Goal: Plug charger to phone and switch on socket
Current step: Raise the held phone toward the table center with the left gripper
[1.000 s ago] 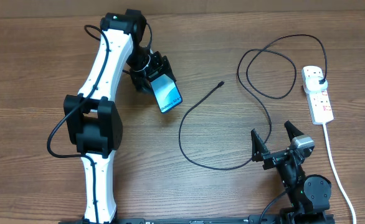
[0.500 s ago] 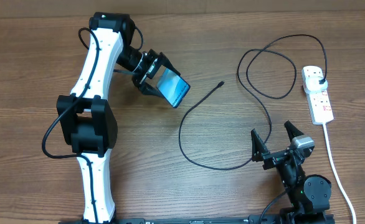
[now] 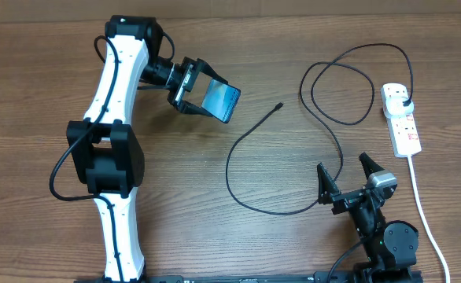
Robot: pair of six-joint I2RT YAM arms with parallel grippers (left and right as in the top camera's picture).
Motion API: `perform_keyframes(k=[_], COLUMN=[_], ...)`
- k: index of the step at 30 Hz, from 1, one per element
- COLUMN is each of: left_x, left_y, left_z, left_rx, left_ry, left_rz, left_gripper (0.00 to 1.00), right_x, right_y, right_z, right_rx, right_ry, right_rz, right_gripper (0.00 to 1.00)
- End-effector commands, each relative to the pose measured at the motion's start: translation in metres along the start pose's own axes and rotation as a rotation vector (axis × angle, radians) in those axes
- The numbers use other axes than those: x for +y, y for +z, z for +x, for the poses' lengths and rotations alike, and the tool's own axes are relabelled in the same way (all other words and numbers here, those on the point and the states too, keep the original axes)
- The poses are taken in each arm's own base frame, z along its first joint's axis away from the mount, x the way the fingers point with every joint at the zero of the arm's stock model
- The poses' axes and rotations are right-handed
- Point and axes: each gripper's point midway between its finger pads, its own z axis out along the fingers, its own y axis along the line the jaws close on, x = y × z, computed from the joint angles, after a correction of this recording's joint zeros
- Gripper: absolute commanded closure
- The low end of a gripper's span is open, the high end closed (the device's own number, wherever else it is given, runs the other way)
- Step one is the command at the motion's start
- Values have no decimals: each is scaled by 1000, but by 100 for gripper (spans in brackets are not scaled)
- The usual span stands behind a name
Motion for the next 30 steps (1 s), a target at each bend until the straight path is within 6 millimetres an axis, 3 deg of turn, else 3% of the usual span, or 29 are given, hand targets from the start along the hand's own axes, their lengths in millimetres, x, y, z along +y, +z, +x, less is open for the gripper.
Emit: perform_keyframes(k=[1,18,30], left_x=[-14,-10,35], left_y=[-6,-6,-20], left_z=[13,8,-52], left_rx=[37,10,-335], left_ry=[4,8,35], left_rz=[58,36,-255], left_gripper=[34,32,28], right_x=[0,-6,-18], right_y=[0,0,-1], right_z=[3,2,3], right_rx=[-1,-4,-3], right_ry=[3,2,15], right_rz=[1,34,106], right_gripper=[0,0,0])
